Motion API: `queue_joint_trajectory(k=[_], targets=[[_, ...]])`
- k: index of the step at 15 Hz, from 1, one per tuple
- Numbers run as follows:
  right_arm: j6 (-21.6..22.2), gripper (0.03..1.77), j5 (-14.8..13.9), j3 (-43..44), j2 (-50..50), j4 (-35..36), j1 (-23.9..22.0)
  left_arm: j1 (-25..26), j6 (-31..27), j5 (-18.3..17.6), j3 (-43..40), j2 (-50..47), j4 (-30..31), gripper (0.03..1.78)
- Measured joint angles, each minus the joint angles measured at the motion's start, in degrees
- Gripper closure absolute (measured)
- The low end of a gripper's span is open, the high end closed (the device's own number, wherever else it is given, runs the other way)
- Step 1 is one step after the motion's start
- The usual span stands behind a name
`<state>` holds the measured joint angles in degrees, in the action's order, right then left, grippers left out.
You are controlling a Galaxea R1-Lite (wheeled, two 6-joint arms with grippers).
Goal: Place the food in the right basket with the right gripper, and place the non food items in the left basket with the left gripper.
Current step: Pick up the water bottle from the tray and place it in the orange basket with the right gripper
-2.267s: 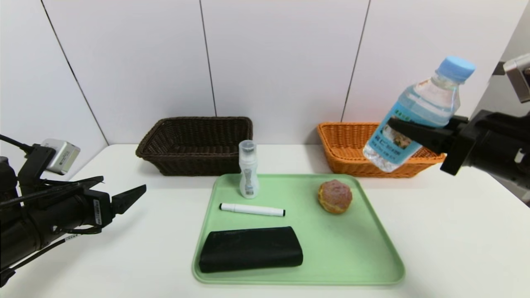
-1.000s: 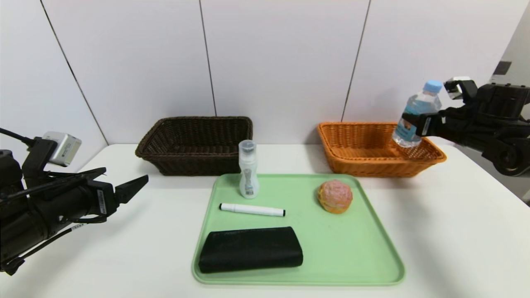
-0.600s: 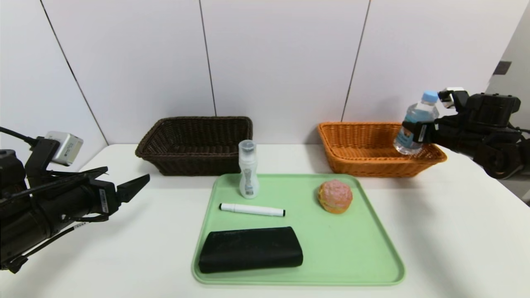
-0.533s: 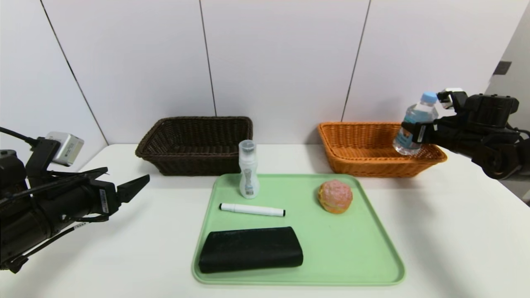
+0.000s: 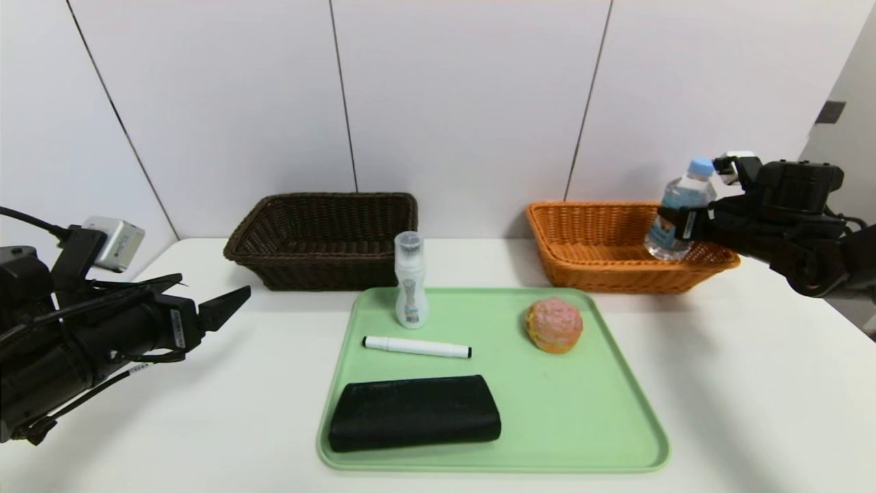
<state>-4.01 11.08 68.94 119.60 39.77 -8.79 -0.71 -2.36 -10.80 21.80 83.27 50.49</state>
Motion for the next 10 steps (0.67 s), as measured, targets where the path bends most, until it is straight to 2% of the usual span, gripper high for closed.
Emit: queue_joint_trajectory(k=[5, 10], targets=[[0.1, 0.49, 0.4, 0.9, 0.1, 0.4, 0.5, 0.0, 0.1, 0.0, 0.0, 0.7, 0.0, 0.12], [0.1, 0.31, 0.2, 1.5, -2.6, -0.4, 1.8, 0.0, 0.8, 0.0, 0.0, 0.9, 0.0, 0.12]])
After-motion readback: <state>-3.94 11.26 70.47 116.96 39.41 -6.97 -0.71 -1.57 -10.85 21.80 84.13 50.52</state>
